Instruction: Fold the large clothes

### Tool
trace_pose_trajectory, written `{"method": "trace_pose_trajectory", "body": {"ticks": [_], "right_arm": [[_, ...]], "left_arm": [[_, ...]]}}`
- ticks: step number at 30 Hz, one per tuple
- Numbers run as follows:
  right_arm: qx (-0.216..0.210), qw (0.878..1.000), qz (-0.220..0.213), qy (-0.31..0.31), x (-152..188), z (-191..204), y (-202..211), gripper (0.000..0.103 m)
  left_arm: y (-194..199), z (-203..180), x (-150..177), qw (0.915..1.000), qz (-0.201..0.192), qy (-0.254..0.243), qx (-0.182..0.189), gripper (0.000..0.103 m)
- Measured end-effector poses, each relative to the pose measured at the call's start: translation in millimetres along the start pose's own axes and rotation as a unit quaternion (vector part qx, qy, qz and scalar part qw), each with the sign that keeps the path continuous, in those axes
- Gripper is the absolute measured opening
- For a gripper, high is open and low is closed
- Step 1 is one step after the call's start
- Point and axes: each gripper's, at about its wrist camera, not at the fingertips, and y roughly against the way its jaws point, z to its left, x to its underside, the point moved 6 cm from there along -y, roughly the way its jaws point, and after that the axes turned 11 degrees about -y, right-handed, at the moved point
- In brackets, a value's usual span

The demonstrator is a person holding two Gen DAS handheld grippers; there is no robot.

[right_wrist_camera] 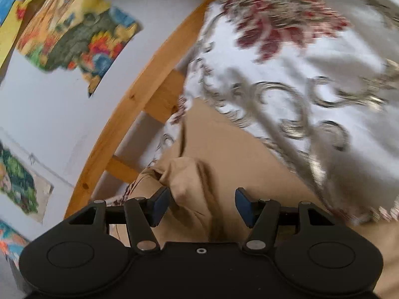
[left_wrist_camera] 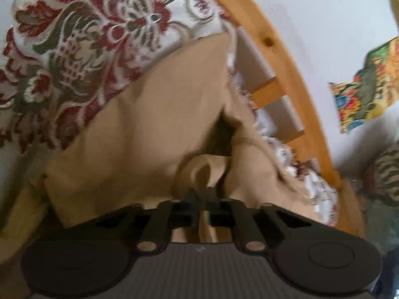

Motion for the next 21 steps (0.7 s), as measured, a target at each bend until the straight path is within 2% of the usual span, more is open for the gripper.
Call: {"method": "trace_pose_trajectory", "body": {"ticks": [2,3,4,7,9,11,13,15,18,21], "right_arm": [[0.004,0.999,0.01,0.041,3.4,7.9,-9.8,0.057],[0.008,0.998,0.013,0.064,6.0,10.5,-12.8,0.05],[0.007,0.997,0.017,0.078,7.9,13.2,-15.1,0.03],[0.02,0.992,0.031,0.12,19.7,17.8,-17.2,0.015],[0.045,0.986,0.037,0.158,32.2,21.2,-18.9,0.012],[0.069,0.975,0.026,0.208,40.8,25.8,-18.4,0.01],[0.088,0.965,0.022,0.247,44.6,28.4,-19.4,0.008],[0.102,0.964,0.029,0.244,47.4,25.9,-18.9,0.007],[0.121,0.961,0.058,0.241,61.9,19.8,-18.3,0.007],[0.139,0.953,0.063,0.263,70.7,25.4,-17.7,0.01]], "left_arm": [[5.0,-2.1,-0.3,0.9999,-0.016,-0.005,-0.001,0.0],[8.8,-6.6,-2.1,0.9994,-0.027,-0.022,-0.008,0.0],[14.8,-13.7,-4.7,0.9975,-0.047,-0.049,-0.022,0.0],[34.8,-28.5,-12.4,0.987,-0.095,-0.116,-0.059,0.0],[39.6,-34.3,-16.0,0.9797,-0.105,-0.149,-0.084,0.0],[34.5,-32.7,-13.2,0.9705,-0.098,-0.182,-0.124,0.0],[28.5,-27.4,-8.8,0.97,-0.086,-0.175,-0.144,0.0],[29.7,-29.8,-8.0,0.9689,-0.095,-0.17,-0.153,0.0],[41.0,-38.1,-9.2,0.9569,-0.127,-0.199,-0.169,0.0],[39.6,-38.5,-10.0,0.9542,-0.116,-0.211,-0.178,0.0]]}}
